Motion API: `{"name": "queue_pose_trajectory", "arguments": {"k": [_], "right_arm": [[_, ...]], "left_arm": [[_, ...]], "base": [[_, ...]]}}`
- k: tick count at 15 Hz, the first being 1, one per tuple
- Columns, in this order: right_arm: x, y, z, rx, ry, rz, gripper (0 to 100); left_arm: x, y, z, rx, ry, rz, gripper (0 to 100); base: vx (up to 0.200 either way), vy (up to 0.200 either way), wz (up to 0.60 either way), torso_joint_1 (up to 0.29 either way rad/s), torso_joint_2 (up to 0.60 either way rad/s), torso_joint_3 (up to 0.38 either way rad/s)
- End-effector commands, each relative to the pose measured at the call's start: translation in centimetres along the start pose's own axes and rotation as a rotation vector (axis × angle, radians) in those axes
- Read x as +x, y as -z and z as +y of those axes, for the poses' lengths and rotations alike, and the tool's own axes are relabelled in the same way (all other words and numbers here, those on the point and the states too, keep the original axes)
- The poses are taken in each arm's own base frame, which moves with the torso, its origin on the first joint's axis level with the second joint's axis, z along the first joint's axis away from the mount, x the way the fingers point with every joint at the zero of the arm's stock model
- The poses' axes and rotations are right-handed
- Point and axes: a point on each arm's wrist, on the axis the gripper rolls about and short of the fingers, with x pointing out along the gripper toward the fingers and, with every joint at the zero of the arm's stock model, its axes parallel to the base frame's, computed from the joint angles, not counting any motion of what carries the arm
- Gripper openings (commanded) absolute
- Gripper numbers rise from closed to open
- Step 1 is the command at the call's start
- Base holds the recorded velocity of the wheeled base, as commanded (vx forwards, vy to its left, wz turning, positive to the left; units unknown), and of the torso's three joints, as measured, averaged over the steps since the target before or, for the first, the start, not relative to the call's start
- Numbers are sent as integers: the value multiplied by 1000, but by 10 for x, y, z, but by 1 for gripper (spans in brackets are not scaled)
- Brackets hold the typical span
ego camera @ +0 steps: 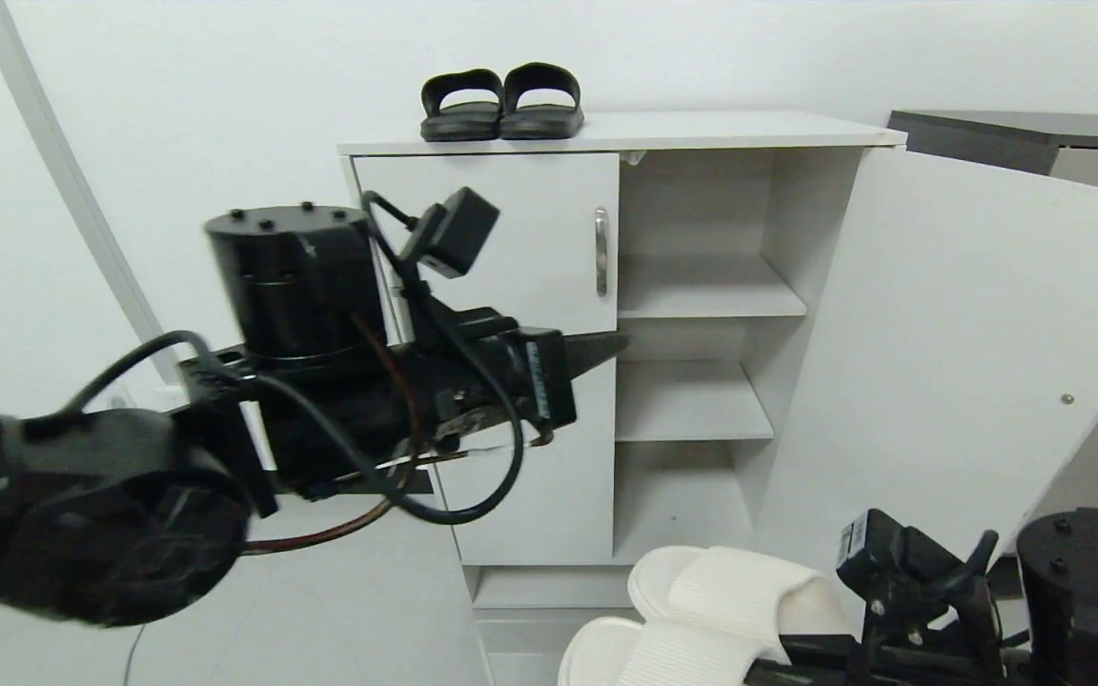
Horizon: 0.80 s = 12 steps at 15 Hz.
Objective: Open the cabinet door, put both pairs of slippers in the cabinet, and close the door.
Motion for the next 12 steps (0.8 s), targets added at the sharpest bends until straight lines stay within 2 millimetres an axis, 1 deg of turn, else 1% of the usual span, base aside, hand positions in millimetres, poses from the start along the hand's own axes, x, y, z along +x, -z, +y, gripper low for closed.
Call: {"name": "queue_pose_trajectory", "arguments": {"k": [1,2,4,5,6,7,9,11,12], "right_arm": [[13,-11,-8,62,74,-20,0],[21,-16,-11,94,168,-34,0],[40,-29,-18,151,337,-78,0],[45,-34,-21,174,382,-98,0],[56,-45,-25,216,464,-142,0],[67,-47,-30,252,544,-160,0],[78,-47,-45,272,633,-160,0],[85,-44,-53,276,689,-150,0],[88,-42,-54,275,713,-148,0]], "left_arm": [[-94,-4,-9,19,-97,-77,0],[-121,4,-13,18,-147,-85,0],[-168,24,-23,27,-316,-125,0],[-183,32,-27,28,-368,-141,0],[-206,45,-33,29,-447,-166,0],[-229,59,-40,40,-538,-183,0],[-259,77,-49,76,-722,-187,0],[-278,94,-54,106,-921,-176,0],[-283,102,-56,112,-979,-181,0]], "base": [[0,0,0,0,0,0],[0,0,0,0,0,0],[0,0,0,0,0,0],[0,0,0,0,0,0],[0,0,0,0,0,0],[0,0,0,0,0,0],[0,0,0,0,0,0],[0,0,0,0,0,0],[0,0,0,0,0,0]]}}
